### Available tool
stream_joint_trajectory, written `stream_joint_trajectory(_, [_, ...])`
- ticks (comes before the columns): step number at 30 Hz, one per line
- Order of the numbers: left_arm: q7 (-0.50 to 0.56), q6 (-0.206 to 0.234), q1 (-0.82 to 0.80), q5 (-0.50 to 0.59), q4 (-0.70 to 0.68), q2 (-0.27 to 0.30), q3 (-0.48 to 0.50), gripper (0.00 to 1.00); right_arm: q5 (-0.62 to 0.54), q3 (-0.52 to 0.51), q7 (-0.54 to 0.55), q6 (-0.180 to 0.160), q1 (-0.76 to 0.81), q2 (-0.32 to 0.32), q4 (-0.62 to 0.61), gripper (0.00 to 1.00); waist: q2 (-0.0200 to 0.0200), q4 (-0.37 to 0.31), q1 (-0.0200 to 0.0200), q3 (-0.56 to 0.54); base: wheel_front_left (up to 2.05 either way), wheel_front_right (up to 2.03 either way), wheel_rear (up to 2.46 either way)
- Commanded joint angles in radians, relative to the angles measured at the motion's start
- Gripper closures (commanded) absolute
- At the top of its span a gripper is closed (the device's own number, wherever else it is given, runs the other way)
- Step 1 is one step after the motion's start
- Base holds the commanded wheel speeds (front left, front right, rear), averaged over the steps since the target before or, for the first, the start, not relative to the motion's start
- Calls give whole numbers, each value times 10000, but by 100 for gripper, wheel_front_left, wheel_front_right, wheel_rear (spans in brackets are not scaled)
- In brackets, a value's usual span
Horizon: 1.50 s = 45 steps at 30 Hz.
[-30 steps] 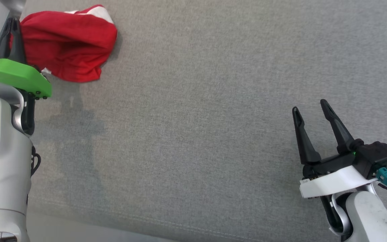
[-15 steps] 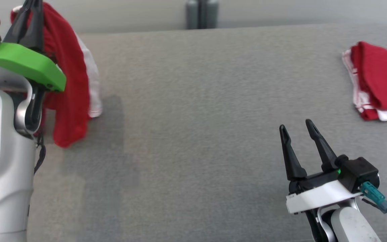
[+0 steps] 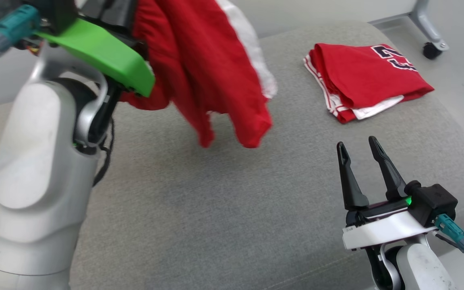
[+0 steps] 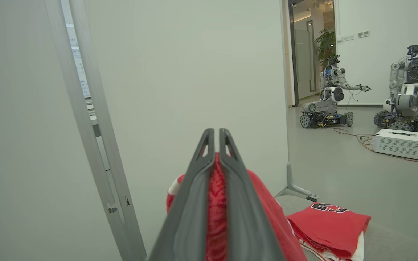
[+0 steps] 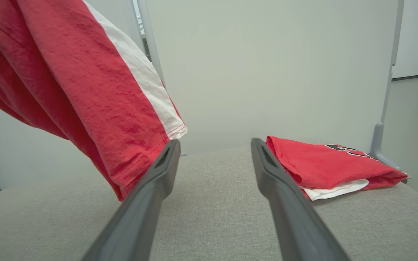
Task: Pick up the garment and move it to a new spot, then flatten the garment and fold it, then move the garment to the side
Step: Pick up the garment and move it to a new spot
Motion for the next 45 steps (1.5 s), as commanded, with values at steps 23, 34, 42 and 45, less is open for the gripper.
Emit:
stream_joint_trajectory(23, [-2741, 262, 5906, 379, 2320, -231, -2215, 96, -145, -289, 3, -17, -30, -151, 15, 0, -1, 1308, 0, 741, 0, 0, 0])
stream_joint_trajectory(34, [-3938, 1179, 7269, -303, 2090, -572, -1351, 0, -67, 56, 3, -17, 551, -107, 327, 0, -1, 2071, 0, -488, 0, 0, 0])
stream_joint_trajectory(42, [-4239, 1870, 8379, 376, 586, -410, 37, 0, -206, -171, 3, -17, 1190, 15, 401, 0, -1, 2458, 0, -1203, 0, 0, 0])
stream_joint_trajectory(45, [-4235, 1755, 8982, 711, -231, -639, 748, 0, -386, -284, 3, -17, 1407, 85, 406, 0, -1, 2511, 0, -1349, 0, 0, 0])
